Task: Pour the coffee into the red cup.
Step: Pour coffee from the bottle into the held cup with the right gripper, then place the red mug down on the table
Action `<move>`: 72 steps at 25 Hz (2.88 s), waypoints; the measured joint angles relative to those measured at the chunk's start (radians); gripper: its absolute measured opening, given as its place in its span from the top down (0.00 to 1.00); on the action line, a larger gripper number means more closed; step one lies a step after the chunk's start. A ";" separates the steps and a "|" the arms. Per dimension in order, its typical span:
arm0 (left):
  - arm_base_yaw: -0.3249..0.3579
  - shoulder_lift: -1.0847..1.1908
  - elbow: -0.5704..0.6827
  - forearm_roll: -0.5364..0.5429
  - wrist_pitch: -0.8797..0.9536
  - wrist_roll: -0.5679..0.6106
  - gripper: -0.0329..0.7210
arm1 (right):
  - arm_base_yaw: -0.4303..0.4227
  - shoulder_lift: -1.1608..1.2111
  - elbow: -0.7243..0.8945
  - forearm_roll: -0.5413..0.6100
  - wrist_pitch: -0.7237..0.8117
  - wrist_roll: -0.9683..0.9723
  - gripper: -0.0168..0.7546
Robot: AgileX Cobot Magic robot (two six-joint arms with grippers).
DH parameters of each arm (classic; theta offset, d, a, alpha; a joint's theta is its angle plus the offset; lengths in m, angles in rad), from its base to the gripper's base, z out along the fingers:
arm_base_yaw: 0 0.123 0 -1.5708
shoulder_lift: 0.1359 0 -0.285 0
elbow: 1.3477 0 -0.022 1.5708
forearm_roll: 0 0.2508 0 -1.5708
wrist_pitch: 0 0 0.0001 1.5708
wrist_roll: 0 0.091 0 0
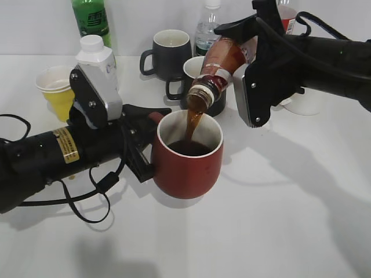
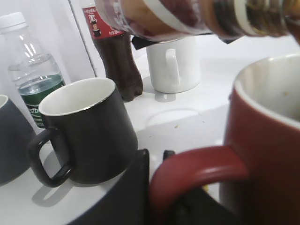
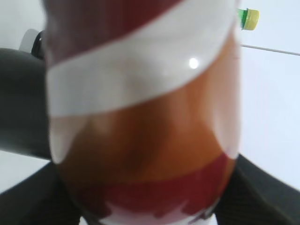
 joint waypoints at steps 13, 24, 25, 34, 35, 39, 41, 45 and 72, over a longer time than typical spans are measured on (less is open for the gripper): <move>0.000 0.000 0.000 0.000 0.000 0.000 0.88 | 0.000 0.000 -0.001 0.010 -0.003 -0.002 0.31; 0.000 0.000 0.000 0.000 0.000 0.005 0.88 | 0.000 -0.001 -0.002 0.027 -0.008 -0.001 0.31; 0.000 0.000 0.000 0.000 0.000 0.005 0.88 | 0.000 -0.001 -0.002 0.027 -0.008 0.003 0.31; 0.000 -0.004 0.000 -0.010 -0.027 0.005 0.88 | 0.000 -0.001 -0.002 0.028 0.005 0.135 0.31; 0.000 -0.010 0.000 -0.012 -0.022 0.005 0.88 | 0.000 -0.001 -0.002 0.028 0.009 0.153 0.31; 0.001 -0.039 0.000 -0.039 -0.021 0.007 0.88 | 0.000 -0.001 -0.002 0.028 0.015 0.247 0.31; 0.001 -0.043 0.000 -0.052 -0.025 0.007 0.88 | 0.000 -0.001 -0.002 0.028 0.015 0.316 0.31; 0.001 -0.048 0.012 -0.099 -0.021 0.007 0.88 | 0.000 -0.001 -0.002 0.028 0.015 0.529 0.31; 0.081 0.000 0.078 -0.738 -0.050 0.170 0.88 | 0.000 -0.002 0.079 0.491 0.099 1.233 0.31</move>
